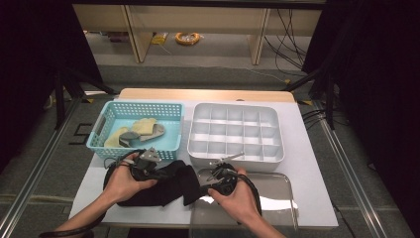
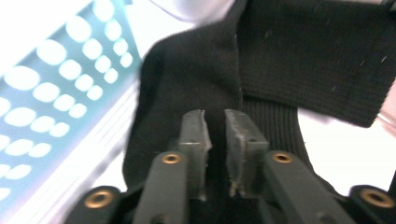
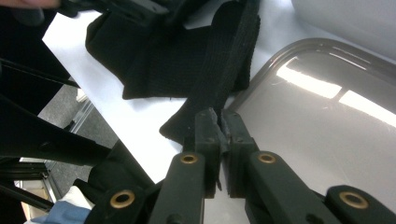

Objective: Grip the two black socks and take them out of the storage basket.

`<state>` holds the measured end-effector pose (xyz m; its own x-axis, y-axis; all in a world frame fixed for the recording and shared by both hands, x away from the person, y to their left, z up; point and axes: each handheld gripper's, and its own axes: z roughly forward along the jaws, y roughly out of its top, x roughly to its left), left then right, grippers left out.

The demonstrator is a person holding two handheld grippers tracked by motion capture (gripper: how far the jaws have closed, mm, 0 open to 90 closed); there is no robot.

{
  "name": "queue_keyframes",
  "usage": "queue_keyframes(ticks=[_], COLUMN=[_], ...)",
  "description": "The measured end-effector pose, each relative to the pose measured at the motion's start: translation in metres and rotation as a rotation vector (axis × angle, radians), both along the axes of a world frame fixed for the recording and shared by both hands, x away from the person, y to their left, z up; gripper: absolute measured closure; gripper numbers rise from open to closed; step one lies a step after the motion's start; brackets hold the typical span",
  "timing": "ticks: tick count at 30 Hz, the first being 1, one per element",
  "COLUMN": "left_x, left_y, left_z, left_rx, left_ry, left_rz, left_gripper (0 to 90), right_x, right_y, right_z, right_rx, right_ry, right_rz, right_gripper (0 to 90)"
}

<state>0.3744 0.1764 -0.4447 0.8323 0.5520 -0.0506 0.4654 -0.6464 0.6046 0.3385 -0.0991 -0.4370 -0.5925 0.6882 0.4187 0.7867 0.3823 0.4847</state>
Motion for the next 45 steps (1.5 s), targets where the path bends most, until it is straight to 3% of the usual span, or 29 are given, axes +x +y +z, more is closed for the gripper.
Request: queue_keyframes(ticks=[2,5,6,8,10,12,15,19,20,21,22,23,29,31,32,33,34,37,38,39,40,44,45], left_x=[0.000,-0.001,-0.002,-0.004,-0.007,-0.010,-0.007,-0.002,-0.001,-0.002,-0.001,-0.001,-0.005,-0.009,-0.012,-0.015,-0.019,-0.028,-0.032,-0.035,-0.040,-0.043,-0.043], left_y=[0.002,0.001,-0.001,-0.005,-0.008,-0.014,-0.017,-0.015,-0.013,-0.013,-0.011,-0.010,0.007,0.016,0.021,0.027,0.032,0.047,0.051,0.056,0.059,0.074,0.077], left_z=[0.003,0.002,-0.001,-0.004,-0.007,-0.009,-0.014,-0.010,-0.006,-0.003,0.002,0.004,0.035,0.045,0.050,0.056,0.061,0.071,0.073,0.075,0.075,0.073,0.070], left_rx=[0.009,0.009,-0.001,0.014,0.034,0.074,0.091,0.073,0.075,0.067,0.080,0.066,0.040,0.030,0.027,0.014,0.010,-0.005,-0.014,-0.001,-0.031,0.022,0.016], left_ry=[-0.027,-0.028,-0.035,-0.059,-0.065,-0.095,-0.108,-0.089,-0.101,-0.095,-0.116,-0.108,-0.126,-0.105,-0.100,-0.086,-0.064,-0.028,-0.016,0.001,0.035,0.120,0.143], left_rz=[0.000,-0.032,-0.023,-0.025,-0.054,-0.075,-0.063,-0.049,-0.048,-0.039,-0.042,-0.033,-0.007,0.003,0.003,0.002,0.004,0.001,0.008,-0.009,0.006,-0.047,-0.043], left_gripper=[71.7,65.3,61.2,51.9,48.6,46.0,51.8,75.2,79.5,83.0,85.4,86.4,87.6,87.6,87.5,87.4,87.3,87.4,87.4,87.3,87.2,87.1,87.1], right_x=[-0.001,-0.001,-0.001,0.000,0.001,0.001,0.000,-0.001,0.000,0.000,0.001,0.001,0.001,0.001,0.000,0.001,0.001,0.001,-0.001,0.001,0.001,0.001,0.002], right_y=[0.002,0.002,0.002,0.001,0.001,0.002,0.003,0.003,0.002,0.001,0.001,0.001,-0.001,-0.002,-0.002,-0.002,-0.002,-0.001,0.000,0.001,0.001,0.005,0.005], right_z=[0.000,-0.001,-0.001,0.000,-0.001,-0.001,-0.001,0.000,0.000,0.000,0.001,0.002,0.011,0.013,0.015,0.015,0.018,0.023,0.026,0.026,0.027,0.030,0.029], right_rx=[-0.002,-0.012,-0.011,0.004,0.010,0.003,-0.001,0.001,-0.009,0.013,-0.002,0.024,0.070,0.098,0.089,0.102,0.116,0.145,0.146,0.155,0.148,0.173,0.170], right_ry=[0.018,0.011,0.011,0.023,0.004,0.013,0.021,0.027,0.021,0.024,0.022,0.014,0.005,0.005,0.005,-0.018,0.000,-0.004,0.042,0.017,0.019,0.053,0.051], right_rz=[-0.014,-0.021,-0.022,-0.002,0.016,-0.001,-0.011,-0.016,-0.018,-0.005,-0.015,0.001,0.010,0.023,0.009,0.021,0.027,0.049,0.028,0.052,0.053,0.090,0.097], right_gripper=[87.5,87.5,87.5,87.5,87.5,87.5,87.5,87.5,87.5,87.5,87.5,87.5,87.5,87.5,87.5,87.5,87.5,87.5,87.5,87.5,87.5,87.5,87.5])
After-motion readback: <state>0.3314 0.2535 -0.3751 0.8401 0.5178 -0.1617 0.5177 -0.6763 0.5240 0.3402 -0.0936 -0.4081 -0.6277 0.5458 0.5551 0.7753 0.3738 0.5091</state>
